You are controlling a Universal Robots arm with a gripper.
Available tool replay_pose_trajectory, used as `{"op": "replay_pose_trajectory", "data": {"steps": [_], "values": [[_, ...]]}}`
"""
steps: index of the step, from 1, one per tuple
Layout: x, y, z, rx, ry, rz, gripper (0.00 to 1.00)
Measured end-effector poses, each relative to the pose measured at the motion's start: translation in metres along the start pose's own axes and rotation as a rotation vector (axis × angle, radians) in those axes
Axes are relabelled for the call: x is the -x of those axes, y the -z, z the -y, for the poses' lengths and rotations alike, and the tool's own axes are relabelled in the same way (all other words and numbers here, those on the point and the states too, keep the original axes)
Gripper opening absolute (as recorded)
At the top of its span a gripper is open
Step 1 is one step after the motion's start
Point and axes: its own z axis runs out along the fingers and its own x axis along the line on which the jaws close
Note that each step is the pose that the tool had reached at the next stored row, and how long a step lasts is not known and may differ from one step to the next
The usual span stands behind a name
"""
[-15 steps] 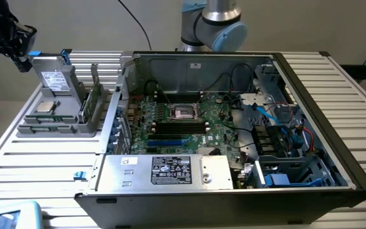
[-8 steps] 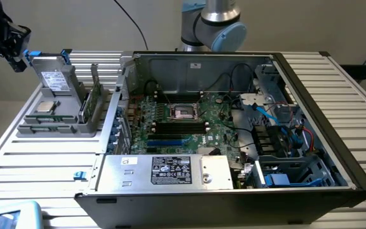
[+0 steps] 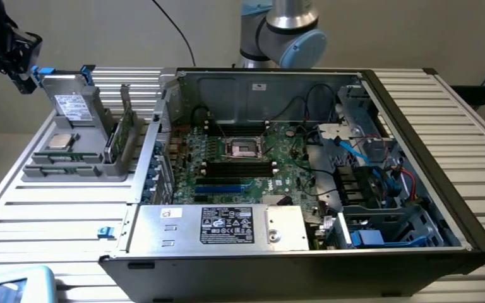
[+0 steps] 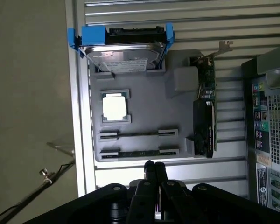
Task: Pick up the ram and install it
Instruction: 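Reach for the ram, then pick up the ram and move it above insertion slot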
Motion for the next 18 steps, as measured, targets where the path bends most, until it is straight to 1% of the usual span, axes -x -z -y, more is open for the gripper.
{"op": "replay_pose_trajectory", "data": {"steps": [15, 18], "values": [[-0.0001, 0.0001, 0.0, 0.0, 0.002, 0.0, 0.11], [-0.0003, 0.0, 0.0, 0.0009, 0.054, -0.0024, 0.11]]}}
